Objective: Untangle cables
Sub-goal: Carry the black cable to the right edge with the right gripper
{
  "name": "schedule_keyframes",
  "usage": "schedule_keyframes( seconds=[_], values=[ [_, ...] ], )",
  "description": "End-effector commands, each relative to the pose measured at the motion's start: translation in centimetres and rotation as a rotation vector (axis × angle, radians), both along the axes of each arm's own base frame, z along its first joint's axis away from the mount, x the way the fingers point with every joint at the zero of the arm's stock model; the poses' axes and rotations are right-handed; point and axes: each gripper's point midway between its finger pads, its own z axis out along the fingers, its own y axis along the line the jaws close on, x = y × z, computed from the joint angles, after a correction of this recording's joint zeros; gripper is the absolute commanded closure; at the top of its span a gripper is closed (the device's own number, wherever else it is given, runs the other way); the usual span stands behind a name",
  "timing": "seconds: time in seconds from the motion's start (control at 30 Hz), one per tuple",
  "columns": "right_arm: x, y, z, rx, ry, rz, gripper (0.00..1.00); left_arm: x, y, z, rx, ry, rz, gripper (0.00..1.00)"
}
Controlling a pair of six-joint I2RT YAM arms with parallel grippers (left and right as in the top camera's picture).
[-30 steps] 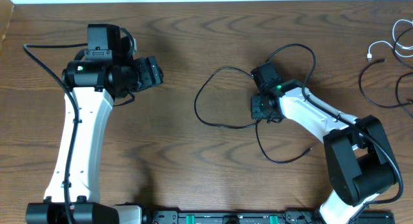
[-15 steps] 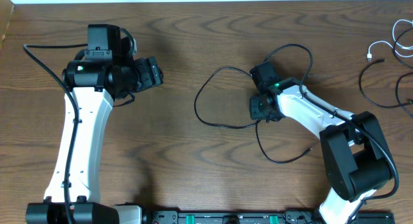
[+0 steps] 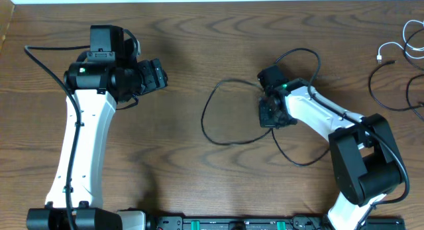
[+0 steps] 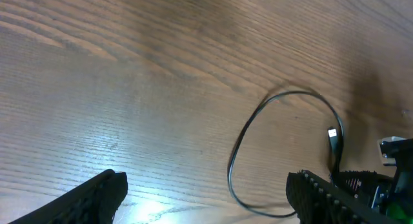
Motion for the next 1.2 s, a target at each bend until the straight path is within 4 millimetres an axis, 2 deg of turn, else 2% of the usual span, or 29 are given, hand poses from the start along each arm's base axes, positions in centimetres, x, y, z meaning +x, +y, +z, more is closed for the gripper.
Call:
schedule_keyframes(
  seconds=[0.0,0.07,0.17,0.3,0.4,0.47,0.6,0.73,0.8,1.03,1.07,1.1,1.17],
  values=[
    [1.7,-0.6,0.6,0.036,0.0,0.007,0.99,-0.2,0.1,-0.7,0.013,0.018,-0.011,0.15],
    [3.8,-0.8,2.8,0.071,-0.039,0.014,0.99,-0.2,0.1,-0.7,0.012,0.018,-0.011,0.15],
    [7.3,-1.6,7.1,0.129,-0.116,0.03,0.99,-0.2,0.1,-0.7,0.013,0.017,-0.011,0.15],
    [11.6,-4.3,14.0,0.163,-0.243,0.009,0.99,-0.3,0.1,-0.7,0.013,0.02,-0.011,0.14],
    [13.9,-7.5,18.8,0.157,-0.344,-0.037,0.99,-0.3,0.1,-0.7,0.013,0.02,-0.011,0.15],
    [15.1,-10.4,21.9,0.148,-0.417,-0.086,0.99,-0.3,0.1,-0.7,0.013,0.02,-0.011,0.15],
    [16.5,-16.8,26.2,0.125,-0.537,-0.209,0.99,-0.3,0.1,-0.7,0.013,0.02,-0.011,0.15],
    [16.5,-22.4,27.6,0.094,-0.595,-0.323,0.99,-0.3,0.1,-0.7,0.013,0.02,-0.011,0.15],
    [16.2,-25.2,27.4,0.076,-0.605,-0.378,0.99,-0.3,0.1,-0.7,0.013,0.02,-0.011,0.15],
    [14.7,-32.8,27.0,0.034,-0.625,-0.548,0.99,-0.3,0.1,-0.7,0.013,0.02,-0.011,0.15],
    [14.4,-33.6,26.9,0.032,-0.624,-0.573,0.96,-0.3,0.1,-0.7,0.013,0.02,-0.011,0.15],
    [14.1,-34.2,26.9,0.033,-0.625,-0.585,0.88,-0.3,0.1,-0.7,0.013,0.02,-0.011,0.15],
    [13.6,-35.2,26.9,0.028,-0.622,-0.607,0.6,-0.3,0.1,-0.7,0.012,0.02,-0.011,0.15]
  ],
)
